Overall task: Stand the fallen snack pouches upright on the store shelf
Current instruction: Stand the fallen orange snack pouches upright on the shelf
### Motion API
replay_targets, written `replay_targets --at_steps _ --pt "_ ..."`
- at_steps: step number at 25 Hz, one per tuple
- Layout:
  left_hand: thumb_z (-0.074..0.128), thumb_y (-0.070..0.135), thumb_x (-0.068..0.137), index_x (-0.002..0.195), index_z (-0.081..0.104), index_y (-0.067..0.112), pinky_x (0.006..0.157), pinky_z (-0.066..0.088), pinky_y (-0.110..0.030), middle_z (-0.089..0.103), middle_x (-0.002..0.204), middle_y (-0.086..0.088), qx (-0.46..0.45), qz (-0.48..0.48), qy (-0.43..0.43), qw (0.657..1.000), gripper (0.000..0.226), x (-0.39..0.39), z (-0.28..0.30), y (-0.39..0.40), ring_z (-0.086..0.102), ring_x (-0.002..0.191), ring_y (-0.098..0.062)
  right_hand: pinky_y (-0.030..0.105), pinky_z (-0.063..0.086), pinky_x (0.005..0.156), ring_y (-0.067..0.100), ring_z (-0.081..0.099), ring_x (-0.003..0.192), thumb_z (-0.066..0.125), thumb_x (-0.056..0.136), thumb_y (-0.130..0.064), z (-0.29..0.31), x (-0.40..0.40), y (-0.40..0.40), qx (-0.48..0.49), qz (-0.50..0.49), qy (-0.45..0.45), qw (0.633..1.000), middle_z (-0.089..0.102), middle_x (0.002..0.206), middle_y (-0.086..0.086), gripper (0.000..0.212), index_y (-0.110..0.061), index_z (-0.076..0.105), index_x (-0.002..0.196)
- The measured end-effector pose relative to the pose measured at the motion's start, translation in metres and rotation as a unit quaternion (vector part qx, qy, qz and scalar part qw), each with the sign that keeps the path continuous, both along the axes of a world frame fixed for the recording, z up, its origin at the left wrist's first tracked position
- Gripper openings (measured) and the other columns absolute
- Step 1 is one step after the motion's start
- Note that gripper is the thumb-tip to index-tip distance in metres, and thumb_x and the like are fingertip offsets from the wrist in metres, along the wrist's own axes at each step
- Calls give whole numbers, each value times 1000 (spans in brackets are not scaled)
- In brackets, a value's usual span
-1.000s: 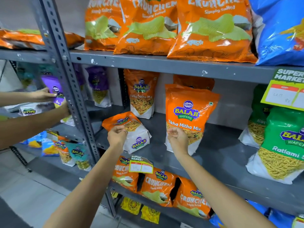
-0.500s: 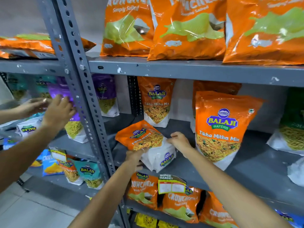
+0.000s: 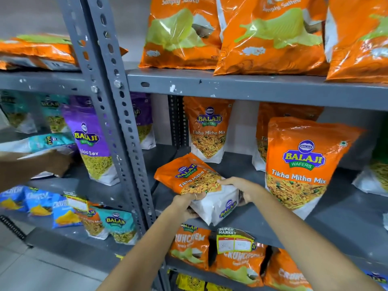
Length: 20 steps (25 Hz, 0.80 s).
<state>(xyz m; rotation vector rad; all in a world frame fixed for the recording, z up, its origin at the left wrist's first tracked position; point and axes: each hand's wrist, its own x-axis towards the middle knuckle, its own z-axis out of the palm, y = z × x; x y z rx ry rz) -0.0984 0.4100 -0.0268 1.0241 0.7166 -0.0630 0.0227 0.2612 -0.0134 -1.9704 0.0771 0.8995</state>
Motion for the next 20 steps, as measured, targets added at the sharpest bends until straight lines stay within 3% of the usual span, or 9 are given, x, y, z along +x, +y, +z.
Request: replay_targets --at_steps 2,7,10,13,16,20 --pt "75 0 66 125 50 3 89 47 -50 58 125 -17 3 -3 -14 1000 65 -5 3 -1 55 113 -38 28 50 64 20 63 71 76 60 -50 0 -2 -2 12 9 1 1000 68 72 6 39 -15 62 73" --pt "71 -7 67 112 56 7 81 48 -47 63 108 -13 28 51 -41 997 49 -17 11 -8 59 95 -34 31 51 59 22 61 62 78 66 -33 10 -13 -6 72 46 -17 996 64 66 6 26 -13 61 70" --pt "71 -9 67 117 52 11 76 47 -39 62 110 -11 62 110 -66 990 56 -24 19 -10 58 96 -30 28 53 54 20 67 61 80 66 -18 15 -23 -10 142 65 -31 987 70 65 5 12 -11 69 65" --pt "70 -12 66 113 55 15 69 48 -34 64 107 -9 126 124 -119 977 56 -36 27 -7 59 95 -28 33 53 74 24 66 92 81 63 -11 14 -35 -12 188 77 -78 976 71 95 9 32 -8 67 92" --pt "68 -16 65 101 57 20 82 51 -42 66 101 -8 166 128 -170 963 52 -46 36 -3 60 97 -29 37 52 84 22 64 95 84 57 -8 9 -47 -13 231 75 -119 963 70 97 4 37 -17 63 86" --pt "63 -24 64 99 56 12 83 52 -46 66 93 -7 191 99 -212 953 51 -49 41 1 59 97 -30 23 50 70 8 61 86 85 54 -5 1 -57 -12 250 52 -153 955 67 89 -5 44 -23 59 84"
